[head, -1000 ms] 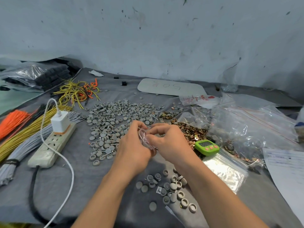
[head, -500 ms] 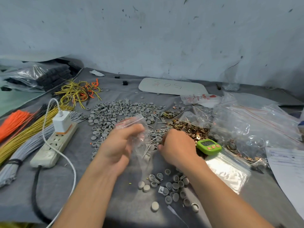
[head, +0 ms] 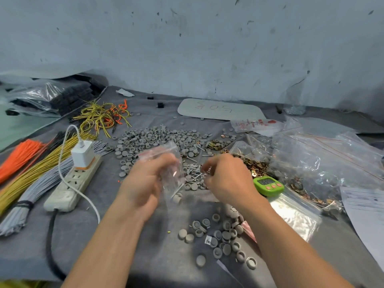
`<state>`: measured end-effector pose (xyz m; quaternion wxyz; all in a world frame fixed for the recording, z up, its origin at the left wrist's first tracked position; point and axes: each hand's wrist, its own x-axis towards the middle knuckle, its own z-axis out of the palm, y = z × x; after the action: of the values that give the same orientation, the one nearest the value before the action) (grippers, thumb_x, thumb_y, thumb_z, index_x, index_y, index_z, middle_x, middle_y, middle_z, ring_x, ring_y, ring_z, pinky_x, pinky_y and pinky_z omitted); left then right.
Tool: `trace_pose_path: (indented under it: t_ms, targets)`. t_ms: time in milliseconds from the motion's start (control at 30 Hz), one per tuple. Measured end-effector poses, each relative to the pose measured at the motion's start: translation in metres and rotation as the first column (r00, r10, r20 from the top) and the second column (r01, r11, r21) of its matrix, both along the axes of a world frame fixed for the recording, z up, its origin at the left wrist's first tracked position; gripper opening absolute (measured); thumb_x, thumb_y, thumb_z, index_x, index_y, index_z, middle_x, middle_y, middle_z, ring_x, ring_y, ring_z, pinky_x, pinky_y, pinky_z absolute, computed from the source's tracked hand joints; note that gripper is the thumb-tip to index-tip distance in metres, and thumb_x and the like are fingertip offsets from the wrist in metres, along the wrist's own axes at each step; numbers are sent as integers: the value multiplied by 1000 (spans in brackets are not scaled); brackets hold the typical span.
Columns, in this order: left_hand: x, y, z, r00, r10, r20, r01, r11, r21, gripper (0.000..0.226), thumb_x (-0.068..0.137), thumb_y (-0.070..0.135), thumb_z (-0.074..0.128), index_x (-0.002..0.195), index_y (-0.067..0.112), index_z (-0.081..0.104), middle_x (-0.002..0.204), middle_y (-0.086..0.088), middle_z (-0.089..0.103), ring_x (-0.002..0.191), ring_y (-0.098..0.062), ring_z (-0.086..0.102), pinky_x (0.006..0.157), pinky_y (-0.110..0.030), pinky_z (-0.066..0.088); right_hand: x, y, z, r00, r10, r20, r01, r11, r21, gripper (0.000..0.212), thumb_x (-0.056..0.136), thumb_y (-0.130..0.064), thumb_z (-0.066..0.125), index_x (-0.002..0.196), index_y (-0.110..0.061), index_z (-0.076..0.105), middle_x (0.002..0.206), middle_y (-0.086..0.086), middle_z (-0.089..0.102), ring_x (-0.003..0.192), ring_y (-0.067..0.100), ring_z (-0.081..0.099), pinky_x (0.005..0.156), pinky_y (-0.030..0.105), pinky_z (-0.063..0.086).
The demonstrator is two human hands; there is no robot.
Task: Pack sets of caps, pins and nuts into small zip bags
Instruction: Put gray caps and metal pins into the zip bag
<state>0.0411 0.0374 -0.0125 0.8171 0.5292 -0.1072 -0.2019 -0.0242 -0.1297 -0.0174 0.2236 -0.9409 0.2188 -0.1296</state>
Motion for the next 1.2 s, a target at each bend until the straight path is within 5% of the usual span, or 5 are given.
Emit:
trace_pose_path:
  t_ms: [167, 433, 567, 900, 1200]
  targets:
    - [-8, -15, -19, 734, -42, 678, -518, 612, 598, 43, 74, 15, 86, 94, 36, 55, 82, 12, 69, 76, -11, 68, 69, -35, 56, -13, 2, 21, 897, -35, 441, -216, 835, 505, 12, 80, -11, 77, 74, -22, 78, 64, -2, 74, 57, 14, 70, 59, 28, 59]
    - [-24, -33, -23, 765, -49, 642, -473, 635, 611, 37, 75, 27, 82, 89, 40, 51, 76, 14, 66, 68, 4, 56, 50, -19, 32, -11, 6, 12, 947, 152, 283, -250, 903, 351, 7, 85, -28, 79, 81, -29, 85, 57, -13, 69, 45, 3, 52, 47, 14, 38]
    - [-20, -36, -22, 816, 29, 578, -427, 705, 567, 44, 70, 17, 89, 90, 36, 56, 80, 13, 70, 71, 3, 63, 56, -14, 43, -12, -5, 17, 917, -33, 398, -179, 857, 483, 10, 86, -34, 77, 78, -34, 83, 54, -10, 67, 46, 9, 50, 53, 24, 47]
    - [-8, -27, -20, 836, 262, 483, -466, 803, 372, 42, 60, 16, 83, 88, 39, 61, 76, 8, 72, 71, -16, 69, 73, -46, 60, -4, -40, -4, 981, -168, -93, 142, 960, -242, 14, 90, -25, 64, 86, -23, 78, 84, 1, 74, 90, 28, 67, 100, 39, 46]
    - [-7, -20, -19, 826, 216, 521, -455, 802, 388, 46, 56, 29, 80, 93, 45, 59, 79, 16, 72, 67, -8, 68, 69, -41, 58, 4, -21, -28, 959, -198, -201, 106, 914, -392, 30, 82, -20, 66, 69, -22, 40, 74, 0, 55, 89, 28, 59, 89, 44, 30]
